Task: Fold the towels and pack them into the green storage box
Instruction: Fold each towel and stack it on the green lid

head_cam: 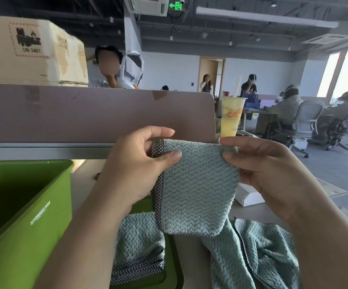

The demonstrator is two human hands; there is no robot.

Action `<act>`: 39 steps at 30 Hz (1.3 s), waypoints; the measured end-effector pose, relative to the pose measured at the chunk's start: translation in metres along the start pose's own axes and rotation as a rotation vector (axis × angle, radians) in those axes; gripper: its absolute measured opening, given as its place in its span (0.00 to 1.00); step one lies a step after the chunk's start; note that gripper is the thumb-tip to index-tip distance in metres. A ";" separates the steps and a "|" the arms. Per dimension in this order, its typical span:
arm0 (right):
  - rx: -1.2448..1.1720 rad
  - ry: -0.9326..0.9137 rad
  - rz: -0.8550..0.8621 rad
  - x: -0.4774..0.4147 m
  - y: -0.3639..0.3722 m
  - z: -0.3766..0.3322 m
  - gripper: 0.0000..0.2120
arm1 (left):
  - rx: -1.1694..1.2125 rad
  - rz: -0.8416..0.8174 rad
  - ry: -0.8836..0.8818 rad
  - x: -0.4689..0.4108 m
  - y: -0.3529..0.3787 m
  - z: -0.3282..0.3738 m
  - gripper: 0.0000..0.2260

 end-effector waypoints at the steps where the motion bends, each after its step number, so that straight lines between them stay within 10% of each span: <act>1: 0.007 0.003 0.005 -0.001 0.000 0.001 0.09 | 0.004 0.002 -0.005 -0.001 0.000 -0.001 0.17; 18: -0.132 0.039 0.049 -0.003 -0.003 0.001 0.09 | 0.042 -0.057 -0.008 0.000 0.000 0.000 0.18; 25: -0.281 0.333 -0.448 0.001 0.010 0.003 0.19 | 0.176 -0.114 0.000 0.006 0.005 0.015 0.15; 39: -0.252 0.170 -0.041 0.000 0.014 -0.001 0.10 | -0.014 0.003 0.045 0.005 0.009 0.009 0.12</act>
Point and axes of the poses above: each hand's wrist, its own x-axis away from the middle knuckle, its own y-axis out of the palm, z = x × y, the point moved 1 cm from there along -x, towards the middle knuckle, and after that the axes turned 7 degrees about x, right-handed, at the moved point
